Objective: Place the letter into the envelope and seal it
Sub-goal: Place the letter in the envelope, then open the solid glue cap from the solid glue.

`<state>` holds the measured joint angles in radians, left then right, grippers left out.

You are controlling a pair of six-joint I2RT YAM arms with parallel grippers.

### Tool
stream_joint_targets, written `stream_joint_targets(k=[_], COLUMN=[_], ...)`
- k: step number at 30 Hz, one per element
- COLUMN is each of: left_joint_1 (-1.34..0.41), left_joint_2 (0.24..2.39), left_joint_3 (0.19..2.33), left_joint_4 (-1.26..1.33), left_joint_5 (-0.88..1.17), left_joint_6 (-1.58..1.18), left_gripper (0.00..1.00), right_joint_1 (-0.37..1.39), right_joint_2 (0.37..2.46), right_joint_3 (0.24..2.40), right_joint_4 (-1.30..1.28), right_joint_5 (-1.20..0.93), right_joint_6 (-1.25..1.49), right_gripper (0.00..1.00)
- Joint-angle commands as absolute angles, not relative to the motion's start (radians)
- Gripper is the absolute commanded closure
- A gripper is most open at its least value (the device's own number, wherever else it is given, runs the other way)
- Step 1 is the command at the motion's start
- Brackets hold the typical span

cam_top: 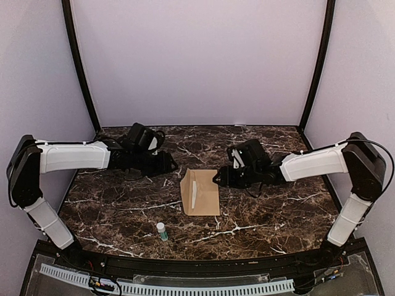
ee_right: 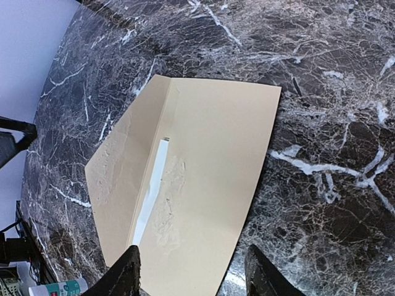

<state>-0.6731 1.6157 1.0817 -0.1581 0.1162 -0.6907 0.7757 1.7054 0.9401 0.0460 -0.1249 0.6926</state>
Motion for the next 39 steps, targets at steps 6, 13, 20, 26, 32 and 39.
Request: stream_joint_targets(k=[6,13,20,26,32,39], left_joint_1=[-0.626,-0.598,-0.481,-0.430,-0.430,-0.430], left_joint_2=[1.534,1.410,1.291,1.244,1.187,1.156], left_joint_3=[0.889,0.821,0.891,0.883,0.862,0.854], left_joint_4=[-0.095,-0.157,-0.278,-0.244,-0.247,-0.242], left_joint_5=[0.132,0.109,0.068,-0.035,-0.068,-0.057], left_joint_6=[-0.646,-0.523,-0.379,-0.329,-0.321,-0.318], left_gripper=[0.43,0.39,0.27,0.22,0.22,0.21], right_joint_1=[0.775,0.887,1.079,1.256,1.375,1.419], right_joint_2=[1.657,1.603,1.613,1.732,1.894,2.019], right_joint_3=[0.921,0.950,1.021,1.195,1.399,1.543], right_joint_4=[0.106,0.132,0.093,-0.062,-0.273,-0.397], right_joint_5=[-0.141,-0.158,-0.170,-0.077,0.107,0.190], right_joint_6=[0.657,0.463,0.333,0.303,0.342,0.349], right_gripper=[0.46,0.39,0.27,0.26,0.30,0.33])
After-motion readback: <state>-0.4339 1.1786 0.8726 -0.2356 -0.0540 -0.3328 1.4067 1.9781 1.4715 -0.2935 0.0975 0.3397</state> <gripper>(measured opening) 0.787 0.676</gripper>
